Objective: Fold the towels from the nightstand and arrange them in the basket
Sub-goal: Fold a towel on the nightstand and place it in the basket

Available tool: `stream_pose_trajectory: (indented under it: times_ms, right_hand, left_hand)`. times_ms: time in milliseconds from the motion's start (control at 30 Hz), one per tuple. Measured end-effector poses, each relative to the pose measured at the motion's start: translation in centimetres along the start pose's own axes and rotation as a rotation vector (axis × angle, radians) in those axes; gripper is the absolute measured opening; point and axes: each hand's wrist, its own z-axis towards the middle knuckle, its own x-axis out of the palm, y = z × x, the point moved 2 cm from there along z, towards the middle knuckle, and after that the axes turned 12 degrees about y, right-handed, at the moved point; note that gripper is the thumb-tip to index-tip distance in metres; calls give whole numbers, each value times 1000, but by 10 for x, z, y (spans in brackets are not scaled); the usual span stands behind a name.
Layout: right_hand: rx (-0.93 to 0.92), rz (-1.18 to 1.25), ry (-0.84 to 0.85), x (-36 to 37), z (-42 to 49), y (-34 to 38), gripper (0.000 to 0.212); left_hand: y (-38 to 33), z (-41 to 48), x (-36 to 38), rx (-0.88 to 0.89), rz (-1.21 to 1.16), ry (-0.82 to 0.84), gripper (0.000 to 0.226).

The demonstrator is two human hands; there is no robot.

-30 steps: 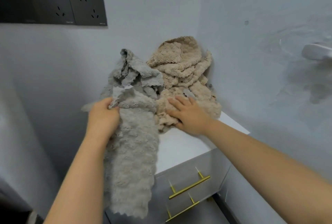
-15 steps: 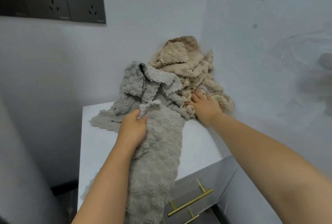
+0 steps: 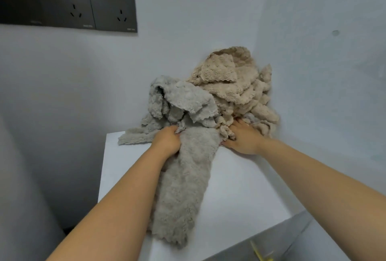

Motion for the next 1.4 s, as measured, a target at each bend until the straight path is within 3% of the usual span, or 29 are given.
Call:
stream_pose_trajectory:
  times_ms: [67,200,267,400,533,633,733,833,900,1033,1167,1233,1267,1333,1400]
  right_hand:
    - [5,-25,-6,-1,20,3,84]
    - [76,-28,115,-6,44,1,56]
    - [106,-27,135,-7,43,0,63]
    - [75,-100,-25,-7,10,-5,65]
    - [45,-189,-145,-9,-41,1,78]
    - [61,97,-181,-7,-57,13,78]
    - [39,713,-209,-26,-76,22,69]
    - [-75,1244,90,-49,-95,21,79]
    - [-167,1361,272,-64,-111,16,83]
    - [-206,1294,343,-90,-138,4,53]
    - [-113,1228,304,-122,-162,4,7]
    - [-42,1152,287,-140,-170,6,6]
    - [-2,1073,274,-147,-173,8,5]
    - [81,851,187,-161,-173,14,19]
    - [148,604,-20,-177,-169,21,37]
  left_hand:
    - [-1,13,-2,-14,68,11,27]
    - [-2,24,-3,-29,151,-2,28]
    - [-3,18,-1,-17,146,-10,28]
    - [-9,-5,3,24,120,-54,19]
    - [-35,-34,1,48,273,-179,16]
    - [-57,-48,3,98,151,-143,28]
    - [-83,-61,-2,215,-88,-26,27]
    - [-111,-78,-14,257,-304,95,21]
    - [-125,-89,-20,250,-489,166,23]
    - [-142,-96,-24,262,-734,291,30]
    - [-154,-99,-33,324,-596,367,10]
    - [-160,-101,-40,299,-479,412,6]
    - [-161,-100,-44,279,-420,395,16]
    - [-164,-91,-54,243,-266,257,35]
    - [-172,-83,-63,248,-143,98,32]
